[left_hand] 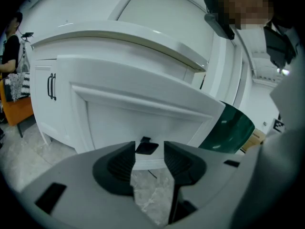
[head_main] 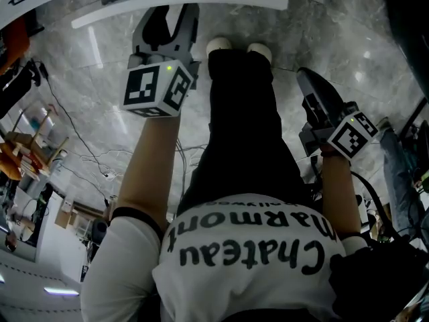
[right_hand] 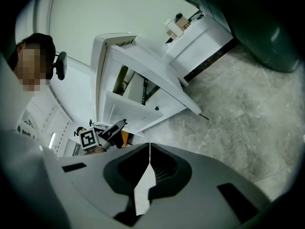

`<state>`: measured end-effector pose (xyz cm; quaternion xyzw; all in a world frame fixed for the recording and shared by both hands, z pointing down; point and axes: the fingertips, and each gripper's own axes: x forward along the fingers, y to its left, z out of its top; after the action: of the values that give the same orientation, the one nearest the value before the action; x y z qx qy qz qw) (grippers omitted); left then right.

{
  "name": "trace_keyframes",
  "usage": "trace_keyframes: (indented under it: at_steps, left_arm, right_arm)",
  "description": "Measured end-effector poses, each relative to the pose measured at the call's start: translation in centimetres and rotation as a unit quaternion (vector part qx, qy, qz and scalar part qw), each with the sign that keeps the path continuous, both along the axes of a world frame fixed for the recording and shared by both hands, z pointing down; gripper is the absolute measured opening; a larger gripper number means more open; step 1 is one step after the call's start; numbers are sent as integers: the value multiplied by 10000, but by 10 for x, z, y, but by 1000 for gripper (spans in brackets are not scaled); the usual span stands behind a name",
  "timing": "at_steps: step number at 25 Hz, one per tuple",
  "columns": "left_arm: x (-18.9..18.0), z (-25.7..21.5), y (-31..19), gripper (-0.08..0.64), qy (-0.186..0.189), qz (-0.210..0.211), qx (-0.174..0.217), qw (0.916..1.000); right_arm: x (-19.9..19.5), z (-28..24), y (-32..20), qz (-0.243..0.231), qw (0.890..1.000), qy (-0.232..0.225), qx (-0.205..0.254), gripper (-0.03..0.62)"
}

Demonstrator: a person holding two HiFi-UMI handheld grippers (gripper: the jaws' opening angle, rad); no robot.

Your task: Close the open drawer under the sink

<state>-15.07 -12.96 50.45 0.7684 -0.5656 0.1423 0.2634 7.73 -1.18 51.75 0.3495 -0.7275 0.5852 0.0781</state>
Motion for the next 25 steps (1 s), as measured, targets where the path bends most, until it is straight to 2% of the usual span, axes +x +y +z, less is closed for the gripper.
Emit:
trace_keyframes:
  at_steps: [3, 7, 16, 25]
  left_arm:
    - [-4, 2, -1, 167, -105, -104, 34, 9999]
    - [-8, 0, -5, 153, -64, -380, 113, 9992]
    - [-5, -1, -18, 149, 79, -148, 134, 9998]
    - [-17, 17, -58, 148, 133, -124, 279, 9994]
  right_arm:
    - [2, 7, 3, 46, 10000, 10, -69, 12]
    - [6, 12, 5, 76, 9999, 16, -145, 12]
    - [17, 24, 3, 177, 9993, 43, -328, 12]
    - [-2, 53, -12, 156, 9982, -42, -573, 12]
